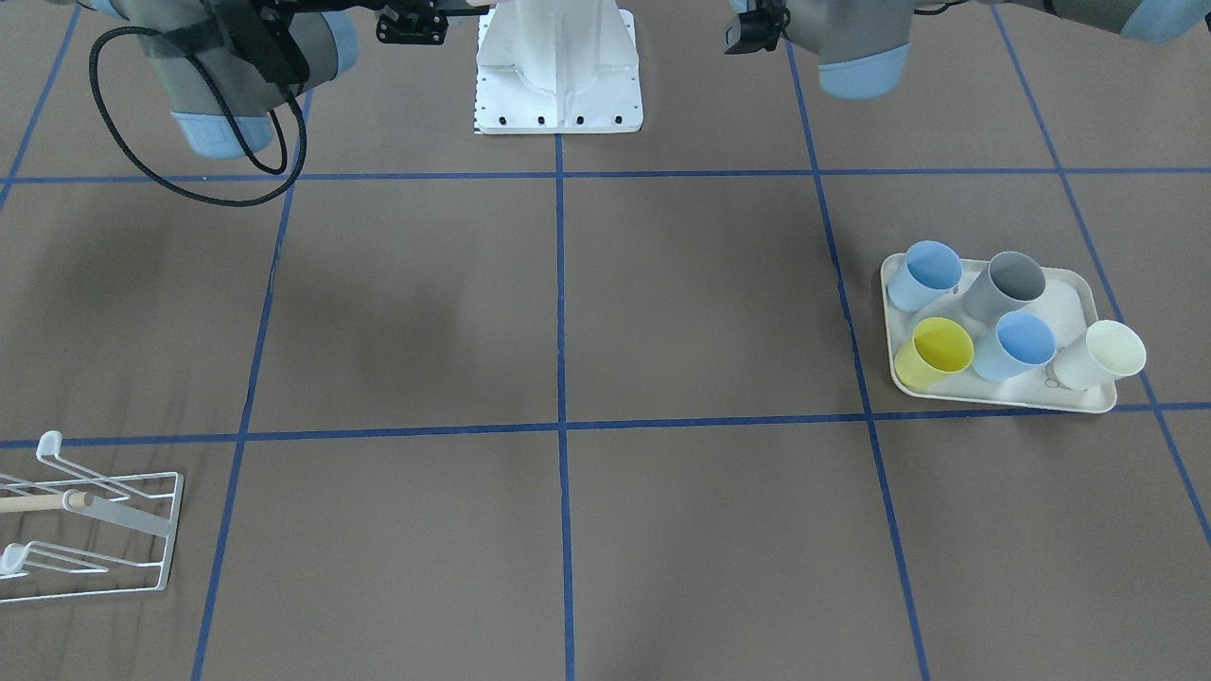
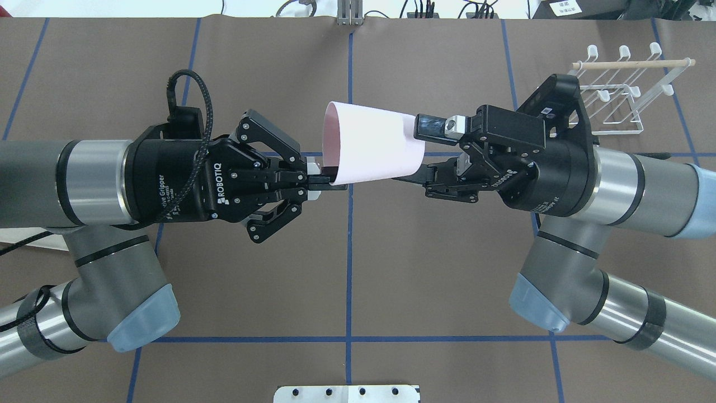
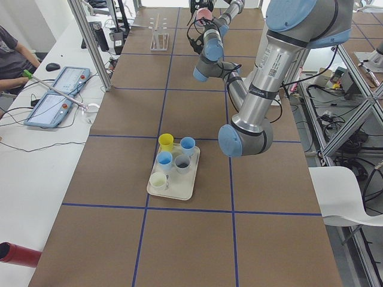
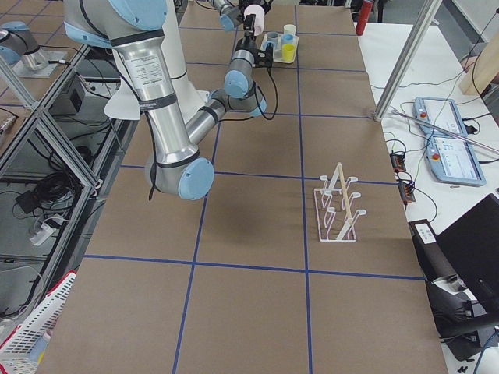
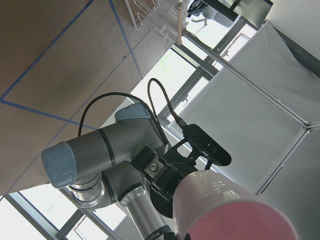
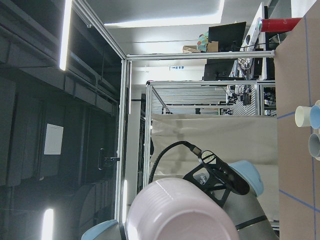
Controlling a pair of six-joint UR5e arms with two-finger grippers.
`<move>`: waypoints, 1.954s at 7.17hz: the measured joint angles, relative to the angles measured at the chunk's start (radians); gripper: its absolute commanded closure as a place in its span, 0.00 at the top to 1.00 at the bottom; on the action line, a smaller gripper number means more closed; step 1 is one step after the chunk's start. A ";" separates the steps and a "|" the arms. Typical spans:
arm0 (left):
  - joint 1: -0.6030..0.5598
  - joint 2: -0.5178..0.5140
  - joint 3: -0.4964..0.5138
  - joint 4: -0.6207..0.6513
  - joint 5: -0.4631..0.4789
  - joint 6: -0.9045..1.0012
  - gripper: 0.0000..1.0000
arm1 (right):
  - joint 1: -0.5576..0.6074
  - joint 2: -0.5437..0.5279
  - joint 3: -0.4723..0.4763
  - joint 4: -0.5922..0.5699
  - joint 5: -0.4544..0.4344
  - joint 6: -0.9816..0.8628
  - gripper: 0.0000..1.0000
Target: Transfer IKEA cup to right arm and place on rack
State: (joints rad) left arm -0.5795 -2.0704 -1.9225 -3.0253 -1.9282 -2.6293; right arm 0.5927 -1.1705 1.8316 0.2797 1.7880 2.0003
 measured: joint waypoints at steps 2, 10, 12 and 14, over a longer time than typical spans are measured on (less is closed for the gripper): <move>0.000 -0.006 0.003 -0.001 0.000 0.001 0.46 | -0.001 -0.002 -0.001 0.019 0.001 -0.001 0.15; -0.120 0.024 0.013 0.079 -0.002 0.079 1.00 | 0.025 -0.081 0.000 0.034 0.002 -0.105 0.08; -0.154 0.077 0.014 0.236 -0.021 0.329 1.00 | 0.062 -0.222 -0.017 -0.016 0.008 -0.334 0.08; -0.235 0.123 0.011 0.430 -0.098 0.600 1.00 | 0.167 -0.282 -0.031 -0.182 0.088 -0.465 0.08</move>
State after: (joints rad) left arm -0.8144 -1.9474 -1.9110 -2.5954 -2.0267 -2.0292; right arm 0.7598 -1.4530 1.8004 0.0977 1.8764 1.5358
